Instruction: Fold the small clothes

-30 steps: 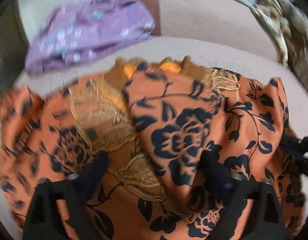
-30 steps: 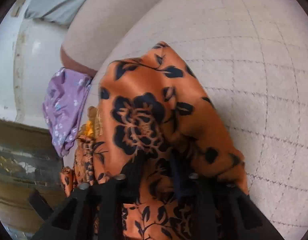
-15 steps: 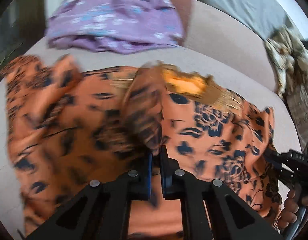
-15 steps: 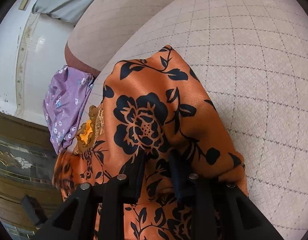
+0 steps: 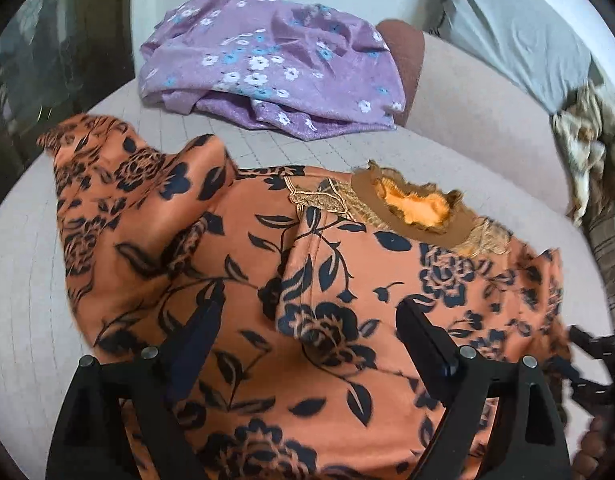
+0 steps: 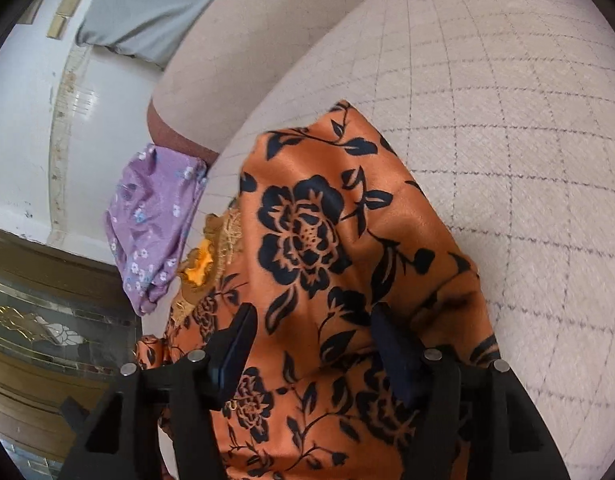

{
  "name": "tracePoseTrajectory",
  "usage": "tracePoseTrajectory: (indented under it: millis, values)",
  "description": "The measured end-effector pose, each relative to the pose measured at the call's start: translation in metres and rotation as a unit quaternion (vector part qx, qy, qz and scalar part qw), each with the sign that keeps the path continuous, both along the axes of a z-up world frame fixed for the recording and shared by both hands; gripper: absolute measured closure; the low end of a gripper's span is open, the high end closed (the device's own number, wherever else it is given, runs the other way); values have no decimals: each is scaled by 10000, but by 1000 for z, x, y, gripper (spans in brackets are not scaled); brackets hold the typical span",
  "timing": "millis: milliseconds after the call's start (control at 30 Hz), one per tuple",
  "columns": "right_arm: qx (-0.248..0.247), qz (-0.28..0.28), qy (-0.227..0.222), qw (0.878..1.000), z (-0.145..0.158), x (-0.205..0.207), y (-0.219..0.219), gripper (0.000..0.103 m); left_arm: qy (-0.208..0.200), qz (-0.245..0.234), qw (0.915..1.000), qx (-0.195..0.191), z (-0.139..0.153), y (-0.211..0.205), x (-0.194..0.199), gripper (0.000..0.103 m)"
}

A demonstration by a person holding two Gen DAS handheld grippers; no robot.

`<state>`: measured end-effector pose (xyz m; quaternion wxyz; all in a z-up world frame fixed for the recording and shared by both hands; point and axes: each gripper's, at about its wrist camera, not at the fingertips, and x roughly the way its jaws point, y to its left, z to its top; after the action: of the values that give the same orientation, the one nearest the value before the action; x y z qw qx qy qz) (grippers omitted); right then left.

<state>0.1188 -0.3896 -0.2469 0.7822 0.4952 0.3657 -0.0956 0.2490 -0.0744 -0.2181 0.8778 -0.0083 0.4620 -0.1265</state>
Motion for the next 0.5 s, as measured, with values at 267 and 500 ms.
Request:
tracePoseTrajectory:
  millis: [267, 500]
  values:
    - [-124, 196, 54, 9997, 4, -7, 17, 39, -119, -383, 9983, 420, -23, -30, -4, 81]
    - [-279, 129, 96, 9995, 5, -6, 18, 43, -234, -327, 9989, 242, -17, -21, -11, 85]
